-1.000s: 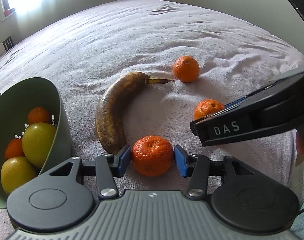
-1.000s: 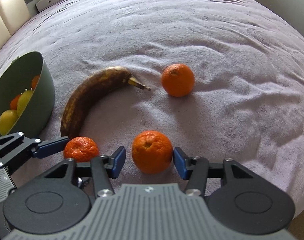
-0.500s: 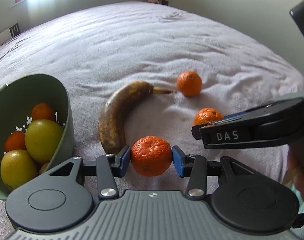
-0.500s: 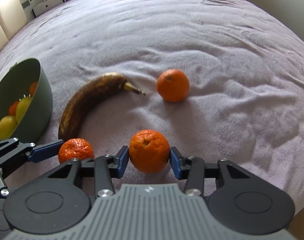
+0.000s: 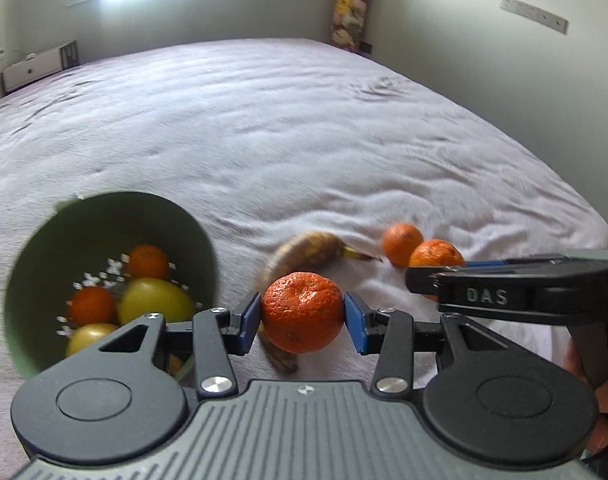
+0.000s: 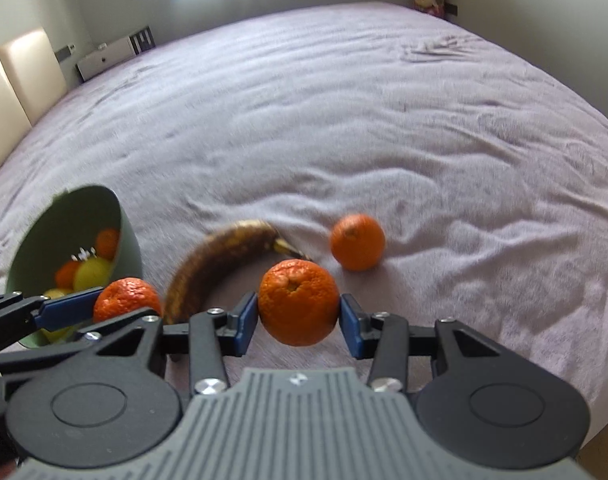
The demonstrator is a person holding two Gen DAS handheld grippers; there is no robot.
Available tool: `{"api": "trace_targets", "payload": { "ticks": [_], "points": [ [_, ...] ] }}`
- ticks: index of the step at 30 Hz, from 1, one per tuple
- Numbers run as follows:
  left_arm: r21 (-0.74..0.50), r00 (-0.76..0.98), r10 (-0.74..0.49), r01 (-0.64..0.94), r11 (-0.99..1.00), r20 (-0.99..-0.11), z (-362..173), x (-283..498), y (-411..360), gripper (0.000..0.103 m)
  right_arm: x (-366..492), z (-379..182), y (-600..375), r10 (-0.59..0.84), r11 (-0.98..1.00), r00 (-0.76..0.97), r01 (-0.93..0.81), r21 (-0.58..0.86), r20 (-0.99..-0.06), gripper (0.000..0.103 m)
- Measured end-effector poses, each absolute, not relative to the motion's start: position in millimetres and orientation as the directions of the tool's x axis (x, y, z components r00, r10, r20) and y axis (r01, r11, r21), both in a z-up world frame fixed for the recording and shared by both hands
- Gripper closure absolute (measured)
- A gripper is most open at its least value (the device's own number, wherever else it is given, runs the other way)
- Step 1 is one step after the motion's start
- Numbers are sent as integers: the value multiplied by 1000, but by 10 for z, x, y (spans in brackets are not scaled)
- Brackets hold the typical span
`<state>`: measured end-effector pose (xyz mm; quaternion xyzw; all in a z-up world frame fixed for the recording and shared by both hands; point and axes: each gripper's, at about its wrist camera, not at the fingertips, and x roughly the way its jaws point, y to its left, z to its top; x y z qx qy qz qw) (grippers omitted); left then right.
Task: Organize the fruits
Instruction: 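Carry both mandarins over the green colander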
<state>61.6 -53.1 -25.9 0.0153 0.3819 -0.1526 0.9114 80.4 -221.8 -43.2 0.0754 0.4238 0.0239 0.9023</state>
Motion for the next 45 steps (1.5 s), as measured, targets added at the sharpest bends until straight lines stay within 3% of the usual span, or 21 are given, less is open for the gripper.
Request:
{"api": "trace_targets", "payload": {
  "ticks": [9,22,45],
  "points": [
    [-116,717,-213,183,976,-663,41,662,-129,52,787,-141,-1892,148,987,701,-67,143,-698,61],
    [-166,737,-122,13,986,-664,64,793,509,52,901,-54,-1198,265,959,725,-268,93,-636,61],
    [-274,712,-93,-144,951,-696,-342,1166,1136,52,1363,-464,-562,370,896,669,-440,58,-645,62]
  ]
}}
